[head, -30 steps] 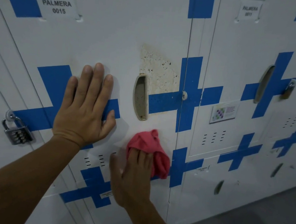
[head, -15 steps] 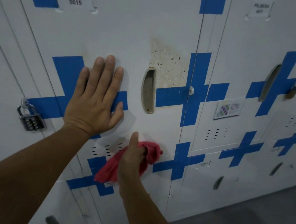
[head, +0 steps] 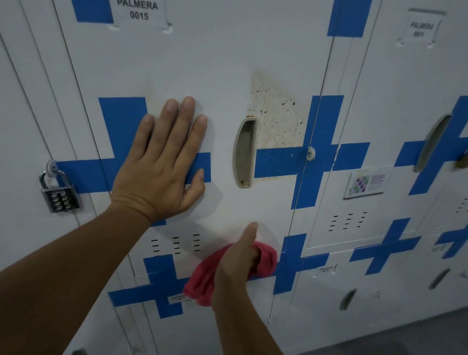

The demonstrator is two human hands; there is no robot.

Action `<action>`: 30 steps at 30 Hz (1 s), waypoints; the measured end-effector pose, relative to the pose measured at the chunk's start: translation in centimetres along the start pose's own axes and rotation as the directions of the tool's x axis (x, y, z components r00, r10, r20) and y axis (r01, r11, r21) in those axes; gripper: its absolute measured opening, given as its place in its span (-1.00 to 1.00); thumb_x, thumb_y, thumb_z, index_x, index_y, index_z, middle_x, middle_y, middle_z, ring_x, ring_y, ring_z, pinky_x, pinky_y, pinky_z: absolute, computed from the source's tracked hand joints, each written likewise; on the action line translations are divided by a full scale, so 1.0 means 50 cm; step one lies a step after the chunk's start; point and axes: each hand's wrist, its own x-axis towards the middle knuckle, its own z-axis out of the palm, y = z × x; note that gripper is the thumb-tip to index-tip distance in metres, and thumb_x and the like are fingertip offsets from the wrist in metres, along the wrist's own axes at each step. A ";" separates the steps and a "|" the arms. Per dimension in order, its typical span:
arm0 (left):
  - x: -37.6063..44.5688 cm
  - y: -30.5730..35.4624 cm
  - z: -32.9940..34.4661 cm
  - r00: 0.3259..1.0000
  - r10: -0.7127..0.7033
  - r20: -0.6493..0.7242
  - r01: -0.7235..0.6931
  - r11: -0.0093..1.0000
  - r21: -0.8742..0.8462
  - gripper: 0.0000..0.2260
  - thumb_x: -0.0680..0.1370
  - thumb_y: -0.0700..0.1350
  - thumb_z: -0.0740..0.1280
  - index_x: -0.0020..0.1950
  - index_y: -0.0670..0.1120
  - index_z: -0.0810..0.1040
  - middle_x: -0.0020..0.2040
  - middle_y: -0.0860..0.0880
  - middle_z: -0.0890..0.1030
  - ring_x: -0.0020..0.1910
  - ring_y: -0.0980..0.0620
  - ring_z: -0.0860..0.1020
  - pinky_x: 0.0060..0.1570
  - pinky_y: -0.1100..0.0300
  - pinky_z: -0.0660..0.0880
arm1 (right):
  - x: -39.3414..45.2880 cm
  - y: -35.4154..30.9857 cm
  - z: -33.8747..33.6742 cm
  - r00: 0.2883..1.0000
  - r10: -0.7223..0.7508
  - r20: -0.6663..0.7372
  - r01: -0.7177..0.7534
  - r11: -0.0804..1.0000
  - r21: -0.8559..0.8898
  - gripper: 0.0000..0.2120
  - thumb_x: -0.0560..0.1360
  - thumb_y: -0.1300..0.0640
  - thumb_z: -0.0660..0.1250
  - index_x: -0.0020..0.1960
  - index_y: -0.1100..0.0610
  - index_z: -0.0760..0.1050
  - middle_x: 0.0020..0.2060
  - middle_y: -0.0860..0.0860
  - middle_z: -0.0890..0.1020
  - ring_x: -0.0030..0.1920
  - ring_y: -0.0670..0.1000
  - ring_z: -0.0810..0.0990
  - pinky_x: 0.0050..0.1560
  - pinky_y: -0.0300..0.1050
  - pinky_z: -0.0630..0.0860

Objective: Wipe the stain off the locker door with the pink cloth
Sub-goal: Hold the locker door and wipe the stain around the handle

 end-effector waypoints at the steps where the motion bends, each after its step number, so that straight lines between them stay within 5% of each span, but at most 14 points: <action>1: 0.000 0.000 0.000 1.000 0.000 0.000 0.000 1.000 0.000 -0.32 0.61 0.09 0.07 0.63 -0.21 -0.03 0.61 -0.27 0.05 0.60 -0.16 -0.08 0.57 -0.09 -0.18 | -0.009 -0.004 0.007 0.997 -0.076 0.003 0.076 0.997 -0.012 -0.42 0.57 -0.31 0.16 0.38 0.09 0.34 0.07 0.07 0.57 0.06 0.09 0.56 0.25 0.07 0.49; 5: 0.000 0.000 0.000 1.000 -0.007 0.013 0.007 1.000 -0.009 -0.32 0.61 0.10 0.06 0.63 -0.21 -0.03 0.62 -0.25 0.03 0.60 -0.16 -0.10 0.57 -0.08 -0.19 | -0.044 -0.064 0.031 0.828 -0.554 0.090 0.561 0.812 -0.161 -0.17 0.40 -0.48 0.06 0.49 0.03 0.25 0.37 0.03 0.46 0.36 0.06 0.44 0.43 0.15 0.35; 9: 0.001 -0.002 0.000 1.000 -0.009 0.020 0.010 1.000 -0.027 -0.31 0.61 0.11 0.06 0.64 -0.20 -0.06 0.62 -0.22 -0.07 0.60 -0.15 -0.17 0.57 -0.07 -0.21 | -0.039 -0.088 0.036 0.626 -0.754 0.198 0.775 0.576 -0.259 -0.28 0.50 -0.42 -0.05 0.53 -0.04 0.04 0.51 0.01 0.27 0.51 0.03 0.23 0.53 0.15 0.15; 13: -0.001 -0.001 0.003 1.000 -0.007 0.012 0.007 1.000 -0.004 -0.31 0.61 0.12 0.05 0.63 -0.21 -0.04 0.62 -0.22 -0.09 0.61 -0.16 -0.15 0.57 -0.09 -0.19 | -0.054 -0.001 0.011 0.611 -0.683 0.400 0.789 0.487 -0.374 -0.22 0.49 -0.51 -0.08 0.55 -0.06 0.00 0.51 0.02 0.29 0.51 0.06 0.26 0.50 0.18 0.24; 17: 0.001 0.000 0.005 1.000 -0.004 -0.014 0.004 1.000 -0.008 -0.31 0.60 0.10 0.06 0.63 -0.21 -0.02 0.61 -0.22 -0.06 0.61 -0.17 -0.12 0.58 -0.10 -0.16 | -0.052 0.032 -0.016 0.596 -0.494 0.633 0.803 0.366 -0.471 -0.07 0.34 -0.64 -0.25 0.55 -0.14 -0.19 0.59 -0.02 0.08 0.59 0.06 0.07 0.55 0.18 0.11; 21: 0.000 -0.001 0.006 1.000 -0.001 -0.024 0.000 1.000 -0.017 -0.31 0.60 0.10 0.08 0.63 -0.21 -0.01 0.61 -0.22 -0.05 0.61 -0.17 -0.08 0.58 -0.10 -0.14 | -0.002 -0.026 -0.011 0.647 -0.664 0.374 0.757 0.502 -0.418 -0.15 0.37 -0.63 -0.11 0.41 -0.06 0.16 0.36 0.07 0.44 0.38 0.15 0.44 0.39 0.22 0.39; 23: 0.000 -0.001 0.007 1.000 0.000 -0.028 0.000 1.000 -0.015 -0.31 0.60 0.10 0.09 0.63 -0.21 0.00 0.61 -0.22 -0.04 0.60 -0.17 -0.06 0.57 -0.10 -0.13 | 0.002 -0.040 0.000 0.687 -0.679 0.259 0.714 0.562 -0.418 -0.11 0.39 -0.59 -0.07 0.48 0.01 0.15 0.39 0.07 0.43 0.40 0.13 0.42 0.41 0.20 0.37; 25: -0.001 -0.001 0.007 0.999 -0.001 -0.034 0.000 1.000 -0.020 -0.31 0.60 0.10 0.10 0.63 -0.21 0.01 0.61 -0.22 -0.04 0.61 -0.17 -0.05 0.57 -0.11 -0.13 | -0.026 -0.024 0.010 0.705 -0.647 0.290 0.700 0.567 -0.435 -0.14 0.42 -0.56 -0.08 0.48 0.02 0.16 0.40 0.07 0.42 0.41 0.12 0.39 0.43 0.19 0.35; 28: -0.003 -0.001 0.008 0.999 -0.001 -0.047 0.000 1.000 -0.006 -0.32 0.60 0.11 0.08 0.63 -0.21 0.03 0.61 -0.23 -0.01 0.61 -0.18 -0.03 0.58 -0.12 -0.10 | -0.080 0.038 0.006 0.531 -0.586 0.612 0.836 0.243 -0.493 -0.11 0.44 -0.55 -0.27 0.47 0.01 0.26 0.44 0.03 0.39 0.48 0.14 0.30 0.50 0.20 0.24; 30: -0.002 0.000 0.010 0.999 0.007 -0.043 -0.007 1.000 -0.010 -0.33 0.61 0.11 0.06 0.63 -0.21 0.03 0.61 -0.24 0.00 0.61 -0.19 -0.02 0.58 -0.12 -0.10 | -0.075 0.060 -0.003 0.489 -0.473 0.733 0.856 0.097 -0.508 -0.24 0.45 -0.56 -0.25 0.48 -0.17 0.15 0.51 -0.09 0.32 0.55 0.07 0.19 0.56 0.15 0.12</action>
